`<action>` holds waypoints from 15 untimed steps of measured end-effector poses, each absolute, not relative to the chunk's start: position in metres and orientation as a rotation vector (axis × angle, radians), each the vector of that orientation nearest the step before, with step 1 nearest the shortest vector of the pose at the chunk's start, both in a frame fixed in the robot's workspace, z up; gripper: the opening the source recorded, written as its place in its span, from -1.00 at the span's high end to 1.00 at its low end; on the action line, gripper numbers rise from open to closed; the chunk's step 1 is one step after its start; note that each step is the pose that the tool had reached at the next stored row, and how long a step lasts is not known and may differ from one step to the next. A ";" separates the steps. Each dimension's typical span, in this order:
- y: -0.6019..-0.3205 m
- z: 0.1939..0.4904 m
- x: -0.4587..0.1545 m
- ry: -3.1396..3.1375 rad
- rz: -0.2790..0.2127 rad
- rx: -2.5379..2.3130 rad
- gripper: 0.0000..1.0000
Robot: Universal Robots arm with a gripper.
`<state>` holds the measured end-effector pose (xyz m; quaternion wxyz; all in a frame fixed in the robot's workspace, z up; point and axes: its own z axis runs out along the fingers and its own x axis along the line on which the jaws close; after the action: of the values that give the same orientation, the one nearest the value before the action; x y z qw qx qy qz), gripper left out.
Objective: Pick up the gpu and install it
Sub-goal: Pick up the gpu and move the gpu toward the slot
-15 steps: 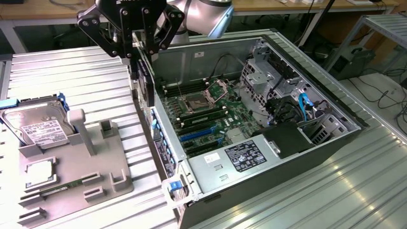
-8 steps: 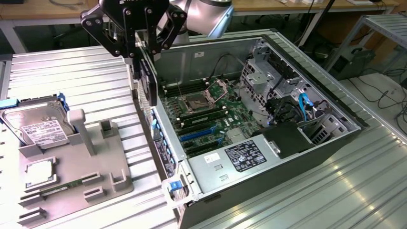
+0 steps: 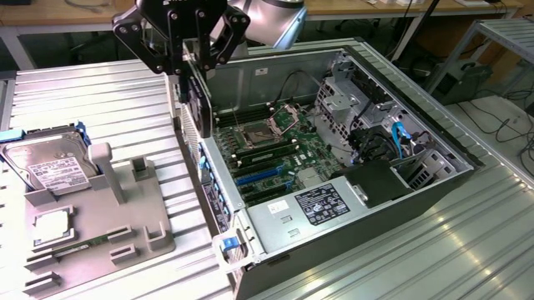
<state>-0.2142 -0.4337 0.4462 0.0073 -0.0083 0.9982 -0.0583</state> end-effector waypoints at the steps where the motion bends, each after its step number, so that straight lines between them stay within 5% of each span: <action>1: -0.434 0.446 -0.214 3.122 -0.182 -0.026 0.44; 15: -0.434 0.446 -0.206 3.122 -0.182 -0.026 0.44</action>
<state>-0.2064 -0.4337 0.4461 0.0073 -0.0084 0.9982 -0.0583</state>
